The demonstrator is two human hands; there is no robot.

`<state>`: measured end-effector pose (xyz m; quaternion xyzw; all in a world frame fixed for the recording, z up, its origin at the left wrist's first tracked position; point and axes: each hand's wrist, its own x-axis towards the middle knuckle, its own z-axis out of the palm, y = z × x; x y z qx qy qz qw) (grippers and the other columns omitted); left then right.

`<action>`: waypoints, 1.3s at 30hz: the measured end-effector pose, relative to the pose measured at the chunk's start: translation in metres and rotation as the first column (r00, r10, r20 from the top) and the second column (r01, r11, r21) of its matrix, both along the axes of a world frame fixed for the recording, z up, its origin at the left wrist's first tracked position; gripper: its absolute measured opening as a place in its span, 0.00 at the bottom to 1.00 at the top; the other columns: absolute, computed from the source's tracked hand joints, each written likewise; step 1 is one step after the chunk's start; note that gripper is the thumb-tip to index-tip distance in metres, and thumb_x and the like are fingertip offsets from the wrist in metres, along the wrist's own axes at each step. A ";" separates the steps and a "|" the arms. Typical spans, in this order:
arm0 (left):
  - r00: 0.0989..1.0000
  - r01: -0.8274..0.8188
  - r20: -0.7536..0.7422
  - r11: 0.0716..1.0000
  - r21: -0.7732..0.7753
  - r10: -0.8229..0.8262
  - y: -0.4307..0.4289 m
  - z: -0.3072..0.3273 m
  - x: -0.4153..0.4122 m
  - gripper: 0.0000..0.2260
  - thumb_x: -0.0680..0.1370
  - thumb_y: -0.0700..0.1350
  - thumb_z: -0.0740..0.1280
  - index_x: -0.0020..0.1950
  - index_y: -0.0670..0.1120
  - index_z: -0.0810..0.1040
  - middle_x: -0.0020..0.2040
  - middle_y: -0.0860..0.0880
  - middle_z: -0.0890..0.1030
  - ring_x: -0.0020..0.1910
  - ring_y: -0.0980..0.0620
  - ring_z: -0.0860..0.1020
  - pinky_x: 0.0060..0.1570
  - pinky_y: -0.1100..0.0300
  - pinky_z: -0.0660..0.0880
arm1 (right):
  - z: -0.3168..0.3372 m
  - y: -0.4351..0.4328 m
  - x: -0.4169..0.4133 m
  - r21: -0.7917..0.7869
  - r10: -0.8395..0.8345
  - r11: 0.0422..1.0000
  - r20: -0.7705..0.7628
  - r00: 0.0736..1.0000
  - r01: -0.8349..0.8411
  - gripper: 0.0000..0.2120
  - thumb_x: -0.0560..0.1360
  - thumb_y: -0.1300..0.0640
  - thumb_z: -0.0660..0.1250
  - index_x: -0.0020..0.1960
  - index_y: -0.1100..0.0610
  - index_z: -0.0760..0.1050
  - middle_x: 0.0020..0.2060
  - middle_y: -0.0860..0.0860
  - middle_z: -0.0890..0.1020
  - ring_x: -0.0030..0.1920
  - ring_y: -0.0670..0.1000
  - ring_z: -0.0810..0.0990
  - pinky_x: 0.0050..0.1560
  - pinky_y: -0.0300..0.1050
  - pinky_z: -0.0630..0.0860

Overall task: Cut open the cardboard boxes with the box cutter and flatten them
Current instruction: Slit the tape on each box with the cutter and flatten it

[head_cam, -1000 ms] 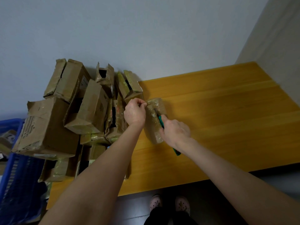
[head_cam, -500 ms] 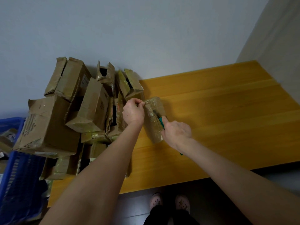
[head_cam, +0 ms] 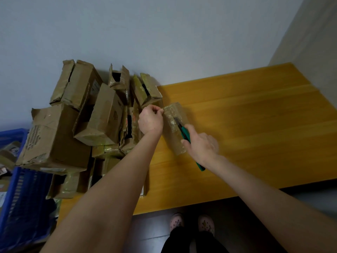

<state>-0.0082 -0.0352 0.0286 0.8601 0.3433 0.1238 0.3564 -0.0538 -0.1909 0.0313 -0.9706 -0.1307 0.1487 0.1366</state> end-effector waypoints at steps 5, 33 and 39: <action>1.000 0.002 0.005 1.000 -0.014 -0.002 0.000 -0.002 0.001 0.04 0.78 0.47 0.68 0.50 0.49 0.82 0.48 0.52 0.82 0.48 0.53 0.79 0.41 0.61 0.71 | -0.001 -0.009 0.004 0.044 0.036 0.998 -0.023 0.999 -0.035 0.21 0.81 0.48 0.56 0.72 0.45 0.57 0.38 0.52 0.78 0.32 0.54 0.76 0.31 0.46 0.75; 1.000 0.016 -0.004 0.999 -0.031 -0.016 -0.004 0.000 0.003 0.04 0.79 0.48 0.68 0.49 0.49 0.81 0.48 0.52 0.82 0.47 0.52 0.79 0.40 0.61 0.70 | 0.001 -0.007 -0.004 -0.091 0.142 0.987 0.074 0.987 -0.135 0.09 0.82 0.53 0.55 0.60 0.54 0.63 0.40 0.53 0.76 0.36 0.56 0.78 0.33 0.49 0.74; 0.999 0.021 -0.032 1.000 -0.021 -0.022 0.000 -0.001 0.006 0.03 0.79 0.48 0.68 0.48 0.50 0.81 0.47 0.53 0.81 0.46 0.53 0.79 0.42 0.59 0.73 | -0.006 -0.013 -0.008 -0.095 0.133 0.987 0.062 0.989 -0.127 0.08 0.82 0.54 0.55 0.60 0.54 0.63 0.40 0.53 0.76 0.36 0.56 0.78 0.35 0.51 0.76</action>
